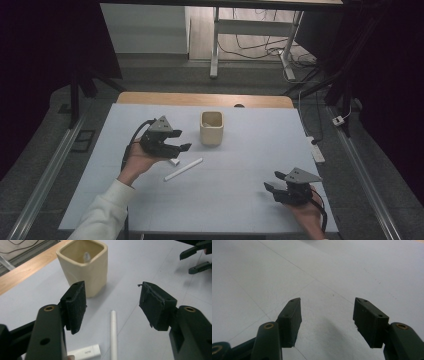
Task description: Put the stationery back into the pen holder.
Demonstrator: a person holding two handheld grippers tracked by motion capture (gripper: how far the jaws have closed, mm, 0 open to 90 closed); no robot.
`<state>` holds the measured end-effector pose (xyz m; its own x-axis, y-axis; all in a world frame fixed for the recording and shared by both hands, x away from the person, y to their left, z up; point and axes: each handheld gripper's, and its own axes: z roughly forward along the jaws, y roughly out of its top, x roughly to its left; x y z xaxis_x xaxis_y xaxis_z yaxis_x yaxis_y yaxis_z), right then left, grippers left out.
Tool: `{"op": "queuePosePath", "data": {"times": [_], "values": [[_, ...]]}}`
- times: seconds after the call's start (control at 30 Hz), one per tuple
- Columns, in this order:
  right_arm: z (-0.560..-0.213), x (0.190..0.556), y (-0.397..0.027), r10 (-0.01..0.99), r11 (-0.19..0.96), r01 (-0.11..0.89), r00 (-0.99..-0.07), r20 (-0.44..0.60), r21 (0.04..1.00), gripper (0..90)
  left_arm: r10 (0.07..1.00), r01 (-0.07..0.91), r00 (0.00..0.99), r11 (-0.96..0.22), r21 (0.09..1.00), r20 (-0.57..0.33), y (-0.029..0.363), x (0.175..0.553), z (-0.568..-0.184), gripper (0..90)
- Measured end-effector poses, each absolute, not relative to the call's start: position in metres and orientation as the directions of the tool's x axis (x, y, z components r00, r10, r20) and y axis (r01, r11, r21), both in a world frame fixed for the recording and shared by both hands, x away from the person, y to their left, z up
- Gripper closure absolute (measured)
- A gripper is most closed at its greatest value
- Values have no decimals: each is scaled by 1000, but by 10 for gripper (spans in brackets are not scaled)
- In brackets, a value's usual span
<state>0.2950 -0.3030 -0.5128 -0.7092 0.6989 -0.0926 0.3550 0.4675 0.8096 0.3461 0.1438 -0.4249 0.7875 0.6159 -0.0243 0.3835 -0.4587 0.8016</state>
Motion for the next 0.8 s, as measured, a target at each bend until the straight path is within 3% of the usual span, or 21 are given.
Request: {"op": "queuePosePath", "data": {"times": [0.8], "values": [[-513,295,-303,700,472,357,-707,-97,806,391,618,443,786,-528,724,-30,139,347,-450,371]]}}
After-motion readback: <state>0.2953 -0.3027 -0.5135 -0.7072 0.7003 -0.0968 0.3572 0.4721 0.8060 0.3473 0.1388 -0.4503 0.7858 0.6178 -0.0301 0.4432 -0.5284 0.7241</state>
